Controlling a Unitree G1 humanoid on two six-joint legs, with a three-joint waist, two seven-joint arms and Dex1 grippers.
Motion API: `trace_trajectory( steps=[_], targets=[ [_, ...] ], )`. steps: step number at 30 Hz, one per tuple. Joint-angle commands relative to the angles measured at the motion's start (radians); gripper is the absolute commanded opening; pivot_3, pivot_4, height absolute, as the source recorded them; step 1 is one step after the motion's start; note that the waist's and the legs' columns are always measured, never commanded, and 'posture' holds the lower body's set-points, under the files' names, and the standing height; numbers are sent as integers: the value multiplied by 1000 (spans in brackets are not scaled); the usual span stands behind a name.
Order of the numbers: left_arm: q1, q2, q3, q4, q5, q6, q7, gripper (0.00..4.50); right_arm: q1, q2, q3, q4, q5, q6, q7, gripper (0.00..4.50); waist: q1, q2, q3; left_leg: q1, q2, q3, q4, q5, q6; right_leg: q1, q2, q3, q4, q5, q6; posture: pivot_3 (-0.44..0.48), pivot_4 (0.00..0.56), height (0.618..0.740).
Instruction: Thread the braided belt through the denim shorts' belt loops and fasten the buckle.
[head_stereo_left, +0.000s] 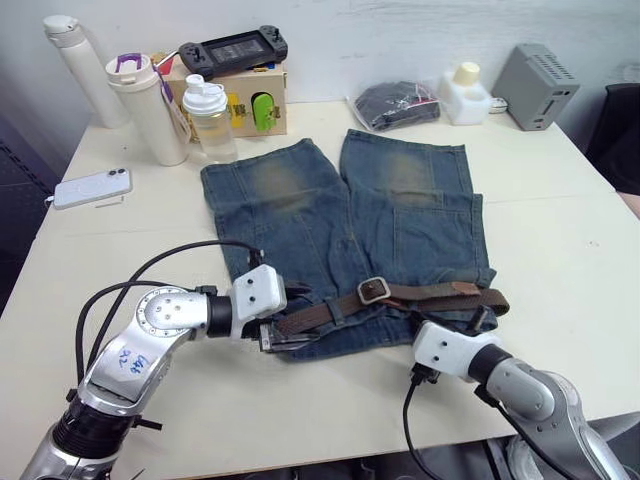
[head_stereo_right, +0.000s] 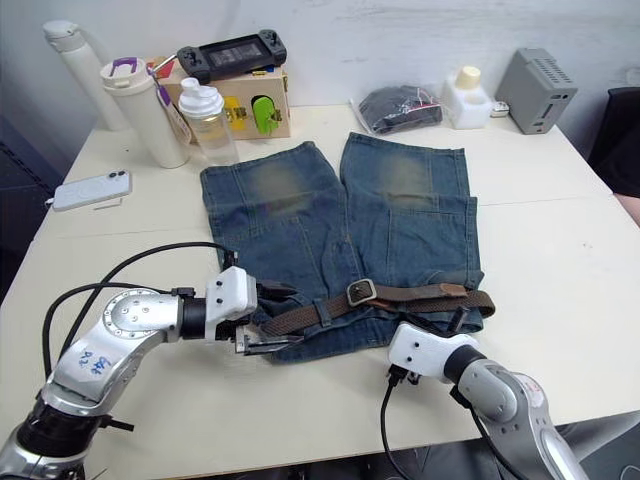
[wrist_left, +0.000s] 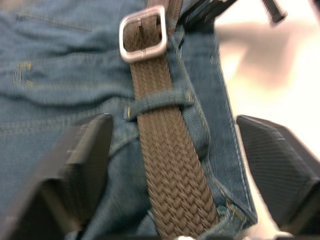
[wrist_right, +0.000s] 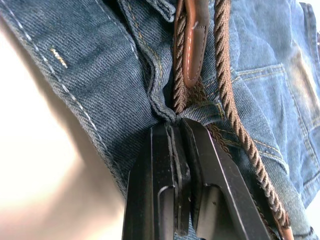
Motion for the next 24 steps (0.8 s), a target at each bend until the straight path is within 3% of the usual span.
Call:
trace_trajectory(
  steps=[1, 6, 12, 24],
  targets=[
    [9, 6, -36, 31, 112, -81, 54, 4156, -10, 13, 34, -11, 3, 0, 15, 0, 0, 0, 0, 0, 0, 0, 0, 0, 0, 0, 0, 0, 0, 0, 0, 0, 150, 690],
    [-3, 7, -24, 88, 198, -122, 108, 4156, -7, 10, 25, -12, 8, -2, 17, 0, 1, 0, 0, 0, 0, 0, 0, 0, 0, -1, 0, 0, 0, 0, 0, 0, 150, 690],
    [34, -3, 78, 46, 97, -62, 93, 4156, 1, 15, 36, -5, 0, -4, 11, 0, 0, 0, 0, 0, 0, 0, 0, 0, 0, -1, -1, 0, 0, 0, 0, 0, 150, 690],
    [47, -8, 110, 37, 69, -34, 93, 4156, 14, 18, 41, -7, -4, -6, 9, 0, 0, 0, 0, 0, 0, 0, 0, 0, 0, -1, 0, 0, 1, 0, 0, 0, 150, 690]
  ],
)
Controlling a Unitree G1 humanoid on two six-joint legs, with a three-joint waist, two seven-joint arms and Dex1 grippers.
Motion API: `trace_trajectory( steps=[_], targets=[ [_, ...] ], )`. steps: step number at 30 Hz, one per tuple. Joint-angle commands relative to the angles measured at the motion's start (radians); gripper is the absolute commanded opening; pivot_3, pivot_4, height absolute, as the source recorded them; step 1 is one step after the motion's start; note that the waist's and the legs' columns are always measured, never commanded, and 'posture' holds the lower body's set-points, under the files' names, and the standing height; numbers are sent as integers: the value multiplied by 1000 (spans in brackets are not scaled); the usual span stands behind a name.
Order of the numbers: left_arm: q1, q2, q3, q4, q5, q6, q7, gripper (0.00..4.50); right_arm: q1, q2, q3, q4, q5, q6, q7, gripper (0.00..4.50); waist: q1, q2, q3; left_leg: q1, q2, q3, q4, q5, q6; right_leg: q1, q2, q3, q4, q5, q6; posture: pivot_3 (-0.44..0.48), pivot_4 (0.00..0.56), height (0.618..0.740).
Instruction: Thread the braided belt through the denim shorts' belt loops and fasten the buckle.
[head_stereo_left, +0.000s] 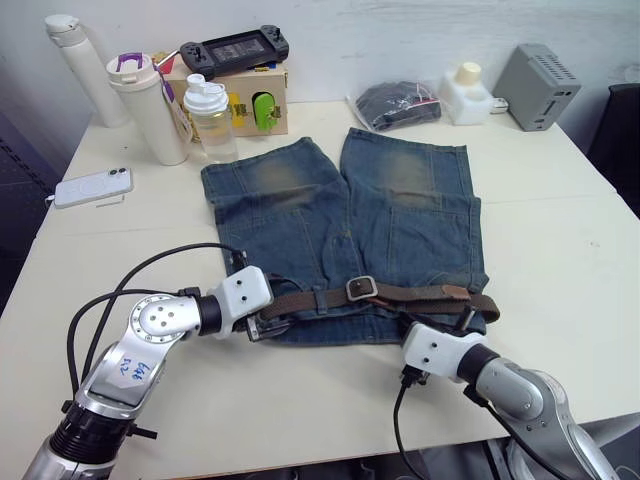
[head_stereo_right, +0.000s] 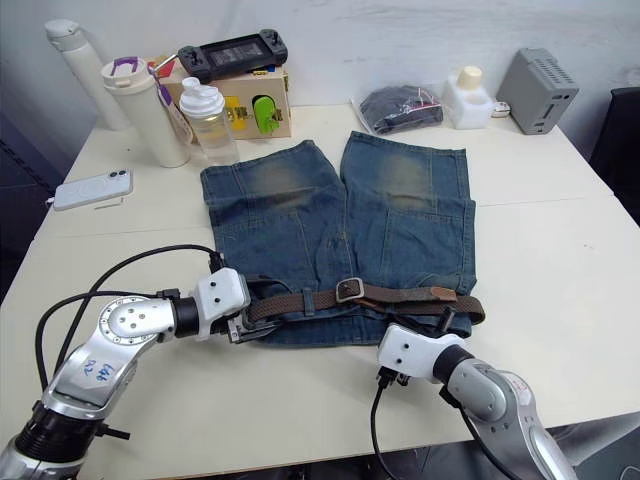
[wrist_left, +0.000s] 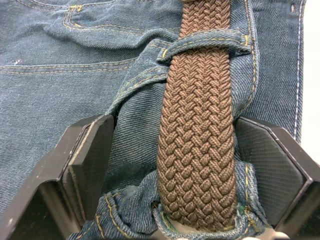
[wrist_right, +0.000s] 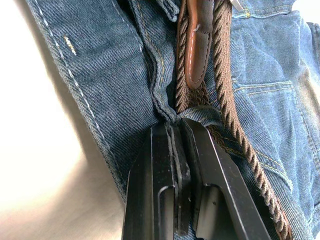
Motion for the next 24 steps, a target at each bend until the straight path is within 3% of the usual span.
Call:
trace_trajectory(
  steps=[1, 15, 24],
  targets=[
    [0, 5, 48, -47, -44, 13, -13, 4156, 16, 1, 17, -7, -3, -1, 8, 0, 0, 0, 0, 0, 0, 0, 0, 0, 0, 0, 0, 0, 0, 0, 0, 0, 150, 690],
    [-33, 13, 71, -87, -117, 83, -34, 4156, 15, 3, 19, -5, -8, -1, 4, 0, 0, 0, 0, 0, 0, 0, 0, 0, 0, 0, 0, 0, 0, 0, 0, 0, 150, 690],
    [-45, 47, -19, -3, 90, -68, 26, 4156, 7, 8, 22, -8, -10, 5, 1, 0, 0, 0, 0, 0, 0, 0, 0, 0, 0, 0, 0, 0, 0, 0, 0, 0, 150, 690]
  ],
)
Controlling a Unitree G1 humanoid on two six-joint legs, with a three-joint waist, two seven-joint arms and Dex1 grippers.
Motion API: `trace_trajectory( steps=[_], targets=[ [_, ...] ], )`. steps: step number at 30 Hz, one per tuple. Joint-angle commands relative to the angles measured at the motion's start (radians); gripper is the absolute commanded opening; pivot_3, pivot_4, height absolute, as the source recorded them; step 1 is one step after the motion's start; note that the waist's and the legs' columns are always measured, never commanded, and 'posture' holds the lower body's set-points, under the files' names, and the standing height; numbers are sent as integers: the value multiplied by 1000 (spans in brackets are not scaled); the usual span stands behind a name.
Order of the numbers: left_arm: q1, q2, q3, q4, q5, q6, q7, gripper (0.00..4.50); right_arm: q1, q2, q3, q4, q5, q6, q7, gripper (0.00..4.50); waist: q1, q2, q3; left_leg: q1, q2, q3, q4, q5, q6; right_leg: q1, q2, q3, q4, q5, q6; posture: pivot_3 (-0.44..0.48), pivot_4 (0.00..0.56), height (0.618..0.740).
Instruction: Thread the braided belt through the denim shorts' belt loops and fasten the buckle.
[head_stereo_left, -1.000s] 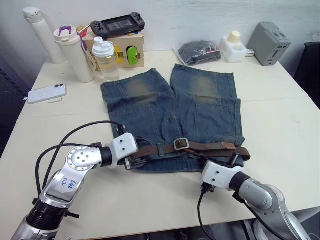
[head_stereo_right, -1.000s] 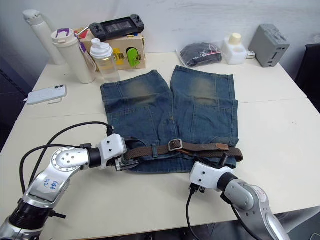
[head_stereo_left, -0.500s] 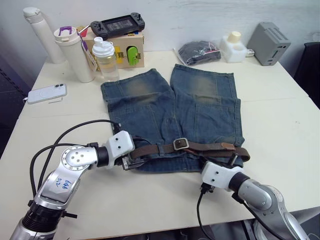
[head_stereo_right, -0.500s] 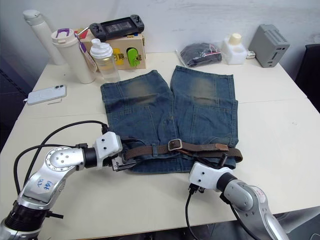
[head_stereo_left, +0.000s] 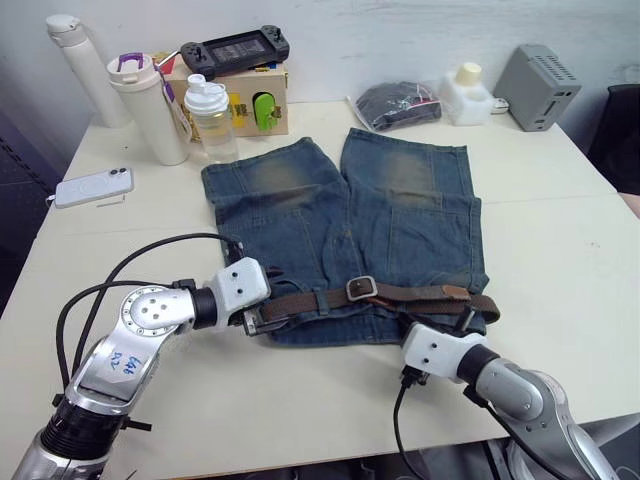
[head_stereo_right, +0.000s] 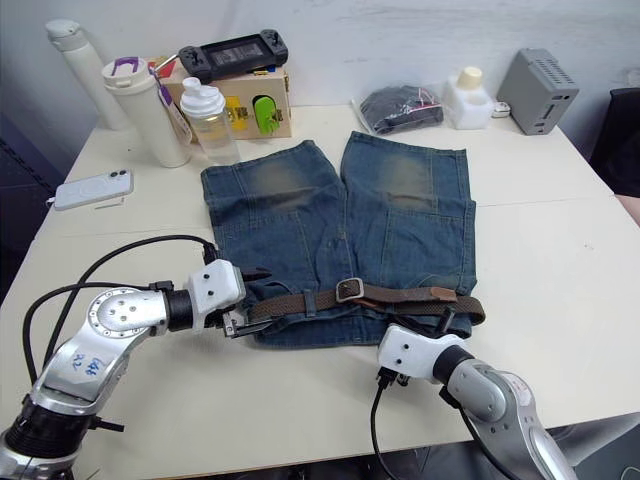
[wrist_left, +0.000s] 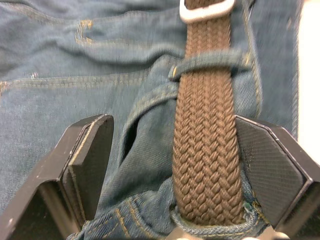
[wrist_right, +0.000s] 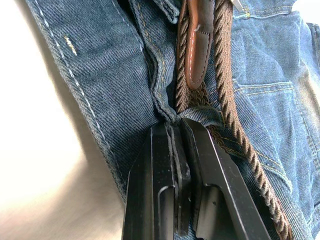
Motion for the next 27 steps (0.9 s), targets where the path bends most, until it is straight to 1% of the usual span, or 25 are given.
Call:
trace_trajectory(
  steps=[1, 7, 8, 9, 10, 12, 13, 16, 17, 18, 21, 23, 27],
  targets=[
    [-20, 14, -11, 22, 91, -81, 44, 4156, 8, 9, 21, -8, -8, 6, 5, 0, 0, 0, 0, 0, 0, 0, 0, 0, 0, 0, 0, 0, 0, 0, 0, 0, 150, 690],
    [-24, -8, 3, 20, 122, -132, 73, 4156, 10, 17, 27, -6, -13, 5, 4, 0, 0, 0, 0, 0, 0, 0, 0, 0, 0, 0, 0, 0, 0, 0, 0, 0, 150, 690],
    [-21, -6, 0, 17, 129, -147, 73, 3919, 8, 19, 28, -5, -13, 5, 5, 0, 0, 0, 0, 0, 0, 0, 0, 0, 0, 0, 0, 0, 0, 0, 0, 0, 150, 690],
    [-16, -8, 0, 11, 128, -157, 70, 3585, 6, 19, 29, -4, -15, 4, 6, 0, 0, 0, 0, 0, 0, 0, 0, 0, 0, 0, 0, 0, 0, 0, 0, 0, 150, 690],
    [-12, -11, 0, 3, 124, -162, 67, 3357, 5, 20, 29, -2, -15, 3, 6, 0, 0, 0, 0, 0, 0, 0, 0, 0, 0, 0, 0, 0, 0, 0, 0, 0, 150, 690],
    [1, -10, -4, -16, 124, -175, 62, 2531, 6, 20, 31, 1, -17, 1, 6, 0, -1, 0, 0, 0, 0, 0, 0, 0, 0, 0, 0, 0, 0, 0, 0, 0, 150, 690],
    [9, -9, -12, -28, 129, -179, 59, 2189, 5, 20, 33, 3, -19, 0, 6, 0, -1, 0, 0, 0, 0, 0, 0, 0, 0, 0, 0, 0, 0, 0, 0, 0, 150, 690],
    [28, -11, -32, -49, 148, -177, 61, 881, 2, 22, 42, 6, -24, -1, 7, 0, 0, 0, 0, 0, 0, 0, 0, 0, 0, 0, 0, 0, 0, 0, 0, 0, 150, 690],
    [39, -9, -41, -47, 163, -173, 65, 426, -1, 24, 44, 7, -24, 1, 6, 0, 0, 0, 0, 0, 0, 0, 0, 0, 0, 0, 0, 0, 0, 0, 0, 0, 150, 690],
    [53, -4, -47, -37, 185, -178, 74, 83, -4, 26, 45, 9, -24, 2, 6, 0, -1, 0, 0, 0, 0, 0, 0, 0, 0, 0, -1, 0, 0, 0, 0, 0, 150, 690],
    [94, 6, -25, 22, 244, -183, 121, 83, -5, 21, 27, 18, -25, 15, 4, 0, -3, 0, 0, 0, 0, 0, 0, 0, 0, 0, 0, 0, 0, 0, 0, 0, 150, 690],
    [117, 12, 8, 56, 250, -183, 140, 83, 2, 15, -2, 19, -16, 27, 2, 0, -2, 0, 0, 1, 1, 0, 0, 0, 0, 0, 0, 0, 0, 0, 0, 0, 150, 690],
    [168, 68, 69, 137, 265, -250, 159, 83, 20, -16, -82, 26, 6, 45, 8, 0, -1, 0, -1, 1, 1, 0, 0, 0, 0, 0, -1, 0, 1, 0, -1, 0, 150, 690]
  ],
)
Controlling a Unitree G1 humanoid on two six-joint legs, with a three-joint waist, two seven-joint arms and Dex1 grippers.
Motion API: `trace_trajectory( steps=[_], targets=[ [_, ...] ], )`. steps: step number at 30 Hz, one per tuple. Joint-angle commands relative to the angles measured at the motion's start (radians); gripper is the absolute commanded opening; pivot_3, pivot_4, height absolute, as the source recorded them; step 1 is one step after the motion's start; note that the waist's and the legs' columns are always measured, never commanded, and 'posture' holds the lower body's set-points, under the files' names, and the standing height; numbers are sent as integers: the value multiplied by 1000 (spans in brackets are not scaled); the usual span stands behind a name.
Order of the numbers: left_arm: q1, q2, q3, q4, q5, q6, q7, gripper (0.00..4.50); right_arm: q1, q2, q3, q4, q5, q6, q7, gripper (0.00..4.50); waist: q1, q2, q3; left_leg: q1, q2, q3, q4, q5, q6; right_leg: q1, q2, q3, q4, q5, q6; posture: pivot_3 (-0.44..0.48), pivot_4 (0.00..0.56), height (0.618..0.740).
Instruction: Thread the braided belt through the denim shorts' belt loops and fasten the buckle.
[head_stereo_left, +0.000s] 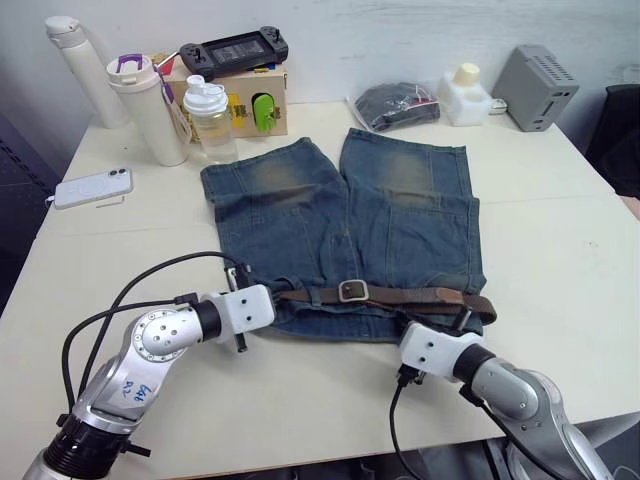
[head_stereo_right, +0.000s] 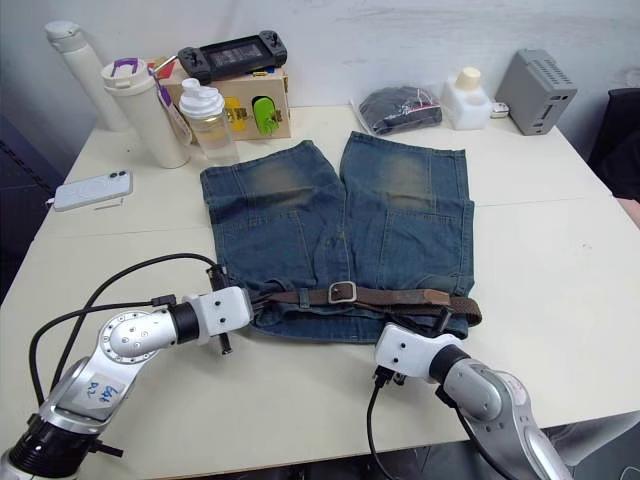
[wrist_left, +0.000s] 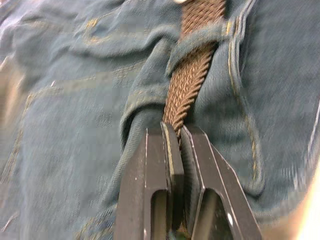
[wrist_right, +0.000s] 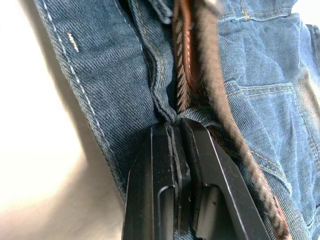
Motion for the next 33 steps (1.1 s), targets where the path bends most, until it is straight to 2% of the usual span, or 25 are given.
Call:
trace_trajectory(
  steps=[1, 4, 8, 15, 20, 21, 23, 26, 29, 31, 33],
  targets=[
    [65, 76, 82, 123, 51, -45, 18, 83, 24, -38, -95, 27, 14, 30, 4, 0, 0, 1, 0, 0, 0, 0, 0, 0, 0, 0, 0, 0, 0, 0, 0, 0, 150, 690],
    [133, 128, 96, 217, 84, -135, 39, 83, 25, -59, -132, 43, 17, 38, 2, 0, 0, 1, -1, 0, 0, 0, 0, 0, 0, 0, 0, 0, 0, 0, 0, 0, 150, 690],
    [172, 130, 75, 251, 89, -162, 59, 83, 19, -76, -129, 54, 16, 31, -2, 0, 0, 6, -3, 1, 0, 0, -1, -1, -1, 0, -1, 0, 0, -1, -1, 0, 150, 690],
    [195, 91, 39, 216, 76, -173, 91, 83, -4, -112, -86, 77, -15, -21, -7, 0, 0, 10, -6, 2, 0, 0, -2, -1, 0, 0, 0, 0, 0, -1, -1, 0, 150, 690],
    [226, 46, 38, 183, 20, -176, 89, 83, 39, -151, -31, 77, -43, -59, 24, 0, 1, 12, -12, 2, 0, 1, -2, -1, 0, 0, -1, 0, 0, -1, -1, 0, 150, 690],
    [231, 38, 43, 175, 10, -179, 88, 666, 47, -142, -31, 65, -28, -48, 30, 0, 1, 12, -14, 2, 0, 1, -3, -1, 0, 0, -1, 0, 0, -1, -1, 0, 150, 690],
    [237, 25, 50, 154, -30, -175, 65, 1162, 51, -110, -47, 38, 17, -7, 39, 0, 1, 11, -17, 2, 0, 1, -3, -1, 0, 0, -1, 0, -1, -1, -1, 0, 150, 690],
    [237, 16, 62, 135, -55, -171, 53, 2337, 43, -86, -92, 21, 69, 46, 47, 1078, 3, 8, -23, 3, 0, 1, -4, -1, 0, 1, -1, 0, -1, -1, -1, 0, 150, 690],
    [249, 23, 95, 126, -104, -182, 20, 3636, 44, -130, -141, 40, 69, 36, 61, 2472, 3, 8, -25, 4, 0, 1, -3, -2, 1, 2, -2, 0, -4, -1, -1, 0, 150, 690],
    [281, 34, 133, 114, -180, -203, -35, 4485, 44, -164, -172, 69, 71, 13, 65, 3441, 2, 8, -26, 4, 0, 1, -4, -2, 1, 2, -2, 0, -6, -1, -1, 0, 150, 690],
    [312, 38, 170, 84, -261, -193, -87, 4494, 46, -182, -196, 89, 93, -7, 70, 4371, 1, 8, -26, 4, 0, 1, -4, -3, 1, 2, -2, 0, -7, -1, -1, 0, 150, 690]
  ],
)
